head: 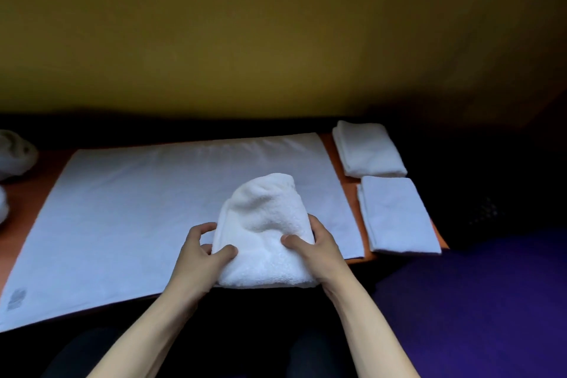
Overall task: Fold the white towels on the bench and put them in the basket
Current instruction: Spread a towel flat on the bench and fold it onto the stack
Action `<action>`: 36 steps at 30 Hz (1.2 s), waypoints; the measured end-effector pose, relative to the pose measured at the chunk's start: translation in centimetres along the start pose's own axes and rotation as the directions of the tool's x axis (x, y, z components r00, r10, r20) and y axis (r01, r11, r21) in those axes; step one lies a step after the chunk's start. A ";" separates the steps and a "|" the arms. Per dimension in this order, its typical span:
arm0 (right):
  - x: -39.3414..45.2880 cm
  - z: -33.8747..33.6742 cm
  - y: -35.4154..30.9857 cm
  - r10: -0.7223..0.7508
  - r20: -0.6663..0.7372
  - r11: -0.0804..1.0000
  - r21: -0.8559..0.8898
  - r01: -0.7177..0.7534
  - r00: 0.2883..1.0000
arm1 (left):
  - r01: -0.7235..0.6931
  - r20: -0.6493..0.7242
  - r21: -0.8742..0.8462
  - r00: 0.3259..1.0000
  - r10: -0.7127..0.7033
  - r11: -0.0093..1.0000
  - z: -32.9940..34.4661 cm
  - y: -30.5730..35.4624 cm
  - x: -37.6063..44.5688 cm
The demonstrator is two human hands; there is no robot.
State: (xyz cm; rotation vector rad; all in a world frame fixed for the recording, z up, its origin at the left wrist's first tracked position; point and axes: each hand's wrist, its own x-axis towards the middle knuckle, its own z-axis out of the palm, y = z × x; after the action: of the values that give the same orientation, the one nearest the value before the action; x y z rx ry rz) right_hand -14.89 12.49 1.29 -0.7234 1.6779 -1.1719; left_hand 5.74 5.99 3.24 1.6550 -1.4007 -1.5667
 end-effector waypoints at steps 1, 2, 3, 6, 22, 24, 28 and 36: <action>0.0 -1.1 0.3 -0.006 -0.012 1.000 0.005 0.006 1.000 | -0.030 0.017 0.020 0.999 0.029 0.999 1.0 0.2 -0.1; 0.0 -2.1 0.6 -0.014 -0.021 1.000 0.012 0.014 1.000 | -0.061 0.036 0.035 0.998 0.060 0.998 2.0 0.5 -0.2; 0.1 -3.1 0.9 -0.020 -0.030 1.000 0.016 0.021 0.999 | -0.084 0.055 0.057 0.995 0.081 0.995 2.9 0.8 -0.1; -0.1 -6.1 1.6 -0.041 -0.062 0.999 0.025 0.043 0.997 | -0.192 0.135 0.097 0.975 0.178 0.977 5.9 1.4 0.2; 4.2 -25.5 2.5 -0.275 -0.458 0.957 -0.212 0.197 0.845 | -0.619 0.459 0.208 0.746 0.483 0.757 26.4 6.3 4.9; 5.3 -27.0 2.8 -0.214 -0.500 0.928 -0.373 0.014 0.839 | -0.637 0.491 0.310 0.743 0.455 0.706 28.3 6.0 5.9; 6.7 -26.5 5.1 -0.383 -0.451 0.648 -0.753 -0.113 0.807 | -0.619 0.532 0.628 0.784 0.322 0.472 30.8 3.4 7.1; 7.1 -24.7 8.2 -0.348 -0.356 0.545 -0.830 -0.122 0.867 | -0.670 0.542 0.663 0.738 0.402 0.336 29.6 1.7 7.7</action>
State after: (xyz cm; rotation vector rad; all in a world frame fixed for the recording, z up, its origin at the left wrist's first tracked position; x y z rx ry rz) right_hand -40.07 18.82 -6.16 -1.2041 2.7315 -0.5605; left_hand -23.47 7.59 -5.96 1.0624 -2.8270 -0.7057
